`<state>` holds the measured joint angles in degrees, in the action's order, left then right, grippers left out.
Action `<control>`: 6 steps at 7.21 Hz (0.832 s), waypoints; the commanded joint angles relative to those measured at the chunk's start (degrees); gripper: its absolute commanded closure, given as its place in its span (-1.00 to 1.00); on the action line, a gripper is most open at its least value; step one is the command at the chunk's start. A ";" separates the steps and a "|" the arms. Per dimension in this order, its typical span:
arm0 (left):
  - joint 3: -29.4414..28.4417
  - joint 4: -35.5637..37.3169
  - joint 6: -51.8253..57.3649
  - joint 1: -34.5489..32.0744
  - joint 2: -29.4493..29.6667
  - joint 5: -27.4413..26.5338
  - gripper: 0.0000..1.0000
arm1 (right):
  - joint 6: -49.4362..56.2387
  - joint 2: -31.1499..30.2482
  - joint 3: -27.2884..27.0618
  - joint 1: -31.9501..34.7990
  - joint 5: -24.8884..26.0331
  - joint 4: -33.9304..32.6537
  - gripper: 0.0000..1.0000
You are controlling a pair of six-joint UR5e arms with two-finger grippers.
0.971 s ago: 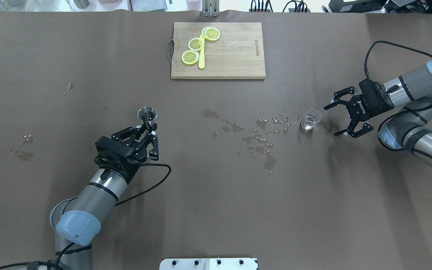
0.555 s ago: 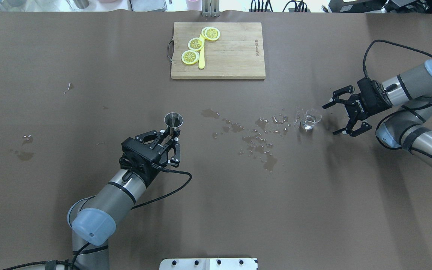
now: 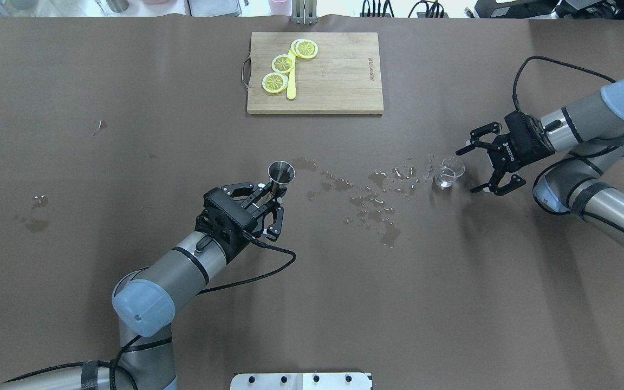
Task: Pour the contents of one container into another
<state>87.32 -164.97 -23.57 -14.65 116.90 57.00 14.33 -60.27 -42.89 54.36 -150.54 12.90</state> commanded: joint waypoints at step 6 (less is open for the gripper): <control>-1.18 -6.23 7.03 -0.91 2.79 8.30 1.00 | -1.23 1.74 0.35 -1.80 2.71 -0.16 -0.94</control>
<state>86.53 -170.29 -18.49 -15.50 118.14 63.88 13.47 -58.81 -42.54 52.74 -148.18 12.76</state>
